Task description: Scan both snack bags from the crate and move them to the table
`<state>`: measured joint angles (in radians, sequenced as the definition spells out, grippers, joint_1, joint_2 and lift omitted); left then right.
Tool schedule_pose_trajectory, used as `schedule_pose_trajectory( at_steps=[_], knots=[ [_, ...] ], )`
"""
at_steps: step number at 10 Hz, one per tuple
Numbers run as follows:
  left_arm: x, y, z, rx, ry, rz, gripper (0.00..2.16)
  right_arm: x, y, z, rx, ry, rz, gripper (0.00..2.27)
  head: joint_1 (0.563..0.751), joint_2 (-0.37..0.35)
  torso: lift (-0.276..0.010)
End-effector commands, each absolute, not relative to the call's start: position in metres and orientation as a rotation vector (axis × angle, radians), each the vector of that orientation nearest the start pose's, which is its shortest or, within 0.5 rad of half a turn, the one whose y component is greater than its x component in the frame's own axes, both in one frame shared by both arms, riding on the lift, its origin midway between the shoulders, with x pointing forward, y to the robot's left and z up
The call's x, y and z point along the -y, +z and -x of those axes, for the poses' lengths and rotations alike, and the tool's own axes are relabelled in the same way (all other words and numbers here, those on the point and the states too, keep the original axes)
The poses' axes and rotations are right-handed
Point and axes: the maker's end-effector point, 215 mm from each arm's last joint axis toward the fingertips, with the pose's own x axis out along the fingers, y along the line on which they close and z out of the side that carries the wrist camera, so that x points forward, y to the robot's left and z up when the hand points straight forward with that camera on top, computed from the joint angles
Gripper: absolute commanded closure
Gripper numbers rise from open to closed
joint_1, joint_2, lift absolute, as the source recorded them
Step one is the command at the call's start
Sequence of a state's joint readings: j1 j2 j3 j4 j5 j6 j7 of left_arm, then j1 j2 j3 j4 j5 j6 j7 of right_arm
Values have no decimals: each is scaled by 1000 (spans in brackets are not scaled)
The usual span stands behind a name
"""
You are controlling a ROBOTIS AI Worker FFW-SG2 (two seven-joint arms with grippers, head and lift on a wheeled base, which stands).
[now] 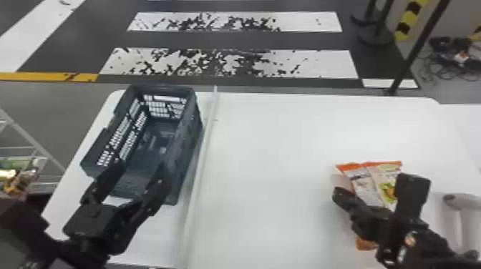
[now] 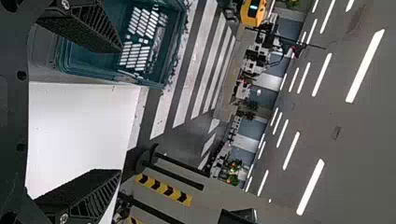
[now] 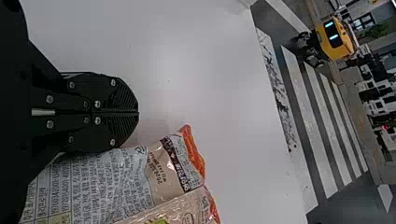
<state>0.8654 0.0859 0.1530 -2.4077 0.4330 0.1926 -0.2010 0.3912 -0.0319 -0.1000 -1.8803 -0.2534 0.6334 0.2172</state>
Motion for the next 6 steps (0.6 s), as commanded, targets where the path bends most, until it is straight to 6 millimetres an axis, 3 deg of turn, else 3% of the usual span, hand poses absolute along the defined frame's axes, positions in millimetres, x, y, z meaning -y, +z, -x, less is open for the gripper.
schedule_pose_trajectory(
  at_steps=[1,2,4,6],
  knots=[
    [-230,-318,-348,-171,-186,292,76,212,-536,-398,-678,175,-305,2202,695,42,-87],
    [-231,-316,-350,-167,-185,291,76,209,-529,-387,-666,190,-343,2202,695,34,-87],
    [-227,-311,-354,-155,-180,298,76,198,-477,-367,-570,255,-422,2206,695,43,-87],
    [-229,-309,-355,-149,-167,297,76,228,-431,-370,-460,221,-375,2206,695,45,-87]
  ],
)
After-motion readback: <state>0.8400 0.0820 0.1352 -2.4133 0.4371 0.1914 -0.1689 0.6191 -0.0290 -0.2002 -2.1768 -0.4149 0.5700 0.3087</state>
